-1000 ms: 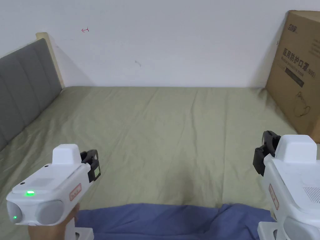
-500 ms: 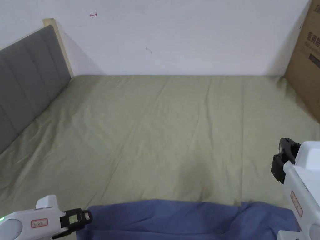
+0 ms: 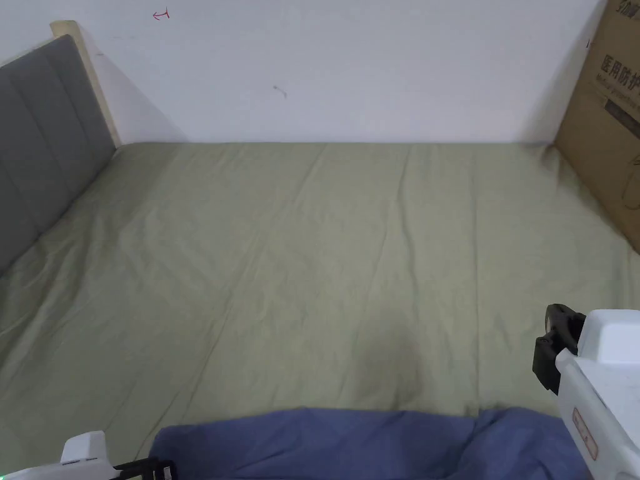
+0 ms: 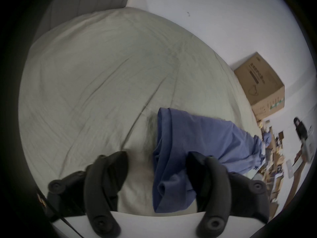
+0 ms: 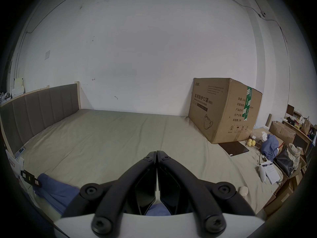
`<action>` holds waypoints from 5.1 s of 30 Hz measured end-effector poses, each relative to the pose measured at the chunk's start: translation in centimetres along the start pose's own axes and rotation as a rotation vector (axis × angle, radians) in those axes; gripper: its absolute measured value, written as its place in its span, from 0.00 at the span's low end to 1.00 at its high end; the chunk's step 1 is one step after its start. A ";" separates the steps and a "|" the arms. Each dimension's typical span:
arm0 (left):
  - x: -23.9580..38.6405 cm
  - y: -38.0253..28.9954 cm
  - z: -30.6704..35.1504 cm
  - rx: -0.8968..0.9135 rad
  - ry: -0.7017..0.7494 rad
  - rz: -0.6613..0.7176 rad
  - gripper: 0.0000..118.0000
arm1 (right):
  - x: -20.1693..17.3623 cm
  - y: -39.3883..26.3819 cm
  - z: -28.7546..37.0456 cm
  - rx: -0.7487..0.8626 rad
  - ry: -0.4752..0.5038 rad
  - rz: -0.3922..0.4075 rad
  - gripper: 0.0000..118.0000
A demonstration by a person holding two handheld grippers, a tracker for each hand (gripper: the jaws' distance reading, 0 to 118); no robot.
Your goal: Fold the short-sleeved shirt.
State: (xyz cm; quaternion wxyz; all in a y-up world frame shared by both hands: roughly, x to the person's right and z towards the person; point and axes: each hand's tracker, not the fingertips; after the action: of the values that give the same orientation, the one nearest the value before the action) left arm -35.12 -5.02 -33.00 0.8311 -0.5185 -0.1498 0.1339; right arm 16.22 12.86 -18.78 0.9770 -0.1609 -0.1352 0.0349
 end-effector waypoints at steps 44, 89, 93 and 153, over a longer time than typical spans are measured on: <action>16.7 2.5 5.5 0.037 0.000 -0.264 0.03 | 5.6 0.9 4.7 0.076 0.028 -0.050 0.00; 19.2 -3.8 -3.8 0.116 0.152 -0.339 0.00 | 7.9 -0.3 5.9 0.036 -0.005 -0.061 0.00; 22.3 -6.9 -5.7 0.016 0.122 -0.404 0.00 | 8.3 -0.5 5.9 0.030 -0.013 -0.056 0.00; 12.4 -1.7 -1.0 0.054 -0.149 -0.080 0.07 | 7.0 -0.7 4.7 -0.027 -0.001 -0.023 0.00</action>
State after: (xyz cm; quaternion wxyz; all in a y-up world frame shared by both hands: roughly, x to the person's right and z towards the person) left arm -23.18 -1.86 -30.50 0.8361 -0.4782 -0.2280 0.1429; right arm 21.66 14.45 -12.52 0.9751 -0.1722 -0.1379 0.0221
